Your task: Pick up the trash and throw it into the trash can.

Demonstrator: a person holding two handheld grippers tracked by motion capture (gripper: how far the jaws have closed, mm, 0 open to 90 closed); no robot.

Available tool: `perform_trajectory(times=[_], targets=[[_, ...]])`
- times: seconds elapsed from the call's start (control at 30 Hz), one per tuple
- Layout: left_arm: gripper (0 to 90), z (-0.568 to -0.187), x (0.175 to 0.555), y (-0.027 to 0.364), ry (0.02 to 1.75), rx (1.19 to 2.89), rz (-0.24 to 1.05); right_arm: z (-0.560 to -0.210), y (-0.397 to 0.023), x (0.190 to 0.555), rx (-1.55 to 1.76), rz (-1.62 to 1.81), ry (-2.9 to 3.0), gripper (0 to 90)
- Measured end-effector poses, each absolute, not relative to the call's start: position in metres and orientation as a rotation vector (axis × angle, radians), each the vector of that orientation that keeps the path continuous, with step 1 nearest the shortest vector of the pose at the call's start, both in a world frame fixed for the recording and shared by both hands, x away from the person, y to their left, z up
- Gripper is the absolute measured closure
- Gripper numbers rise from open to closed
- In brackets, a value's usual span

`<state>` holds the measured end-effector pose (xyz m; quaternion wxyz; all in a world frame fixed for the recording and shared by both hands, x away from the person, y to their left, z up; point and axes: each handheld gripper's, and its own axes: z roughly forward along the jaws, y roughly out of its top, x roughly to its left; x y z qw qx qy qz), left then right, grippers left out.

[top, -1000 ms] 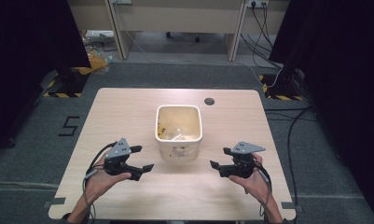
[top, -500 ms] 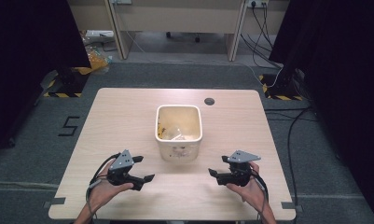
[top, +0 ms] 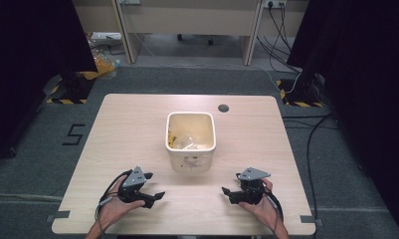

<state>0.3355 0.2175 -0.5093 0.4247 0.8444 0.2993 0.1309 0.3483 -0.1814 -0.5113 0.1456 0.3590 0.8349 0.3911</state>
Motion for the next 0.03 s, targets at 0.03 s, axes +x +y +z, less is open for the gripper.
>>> perform_trajectory(times=[0.03], targets=[[15.9,-0.5105,0.3365,0.2185,0.754,2.105,0.322,-0.5124,-0.1814,0.348,1.039,1.119,2.407,22.2]])
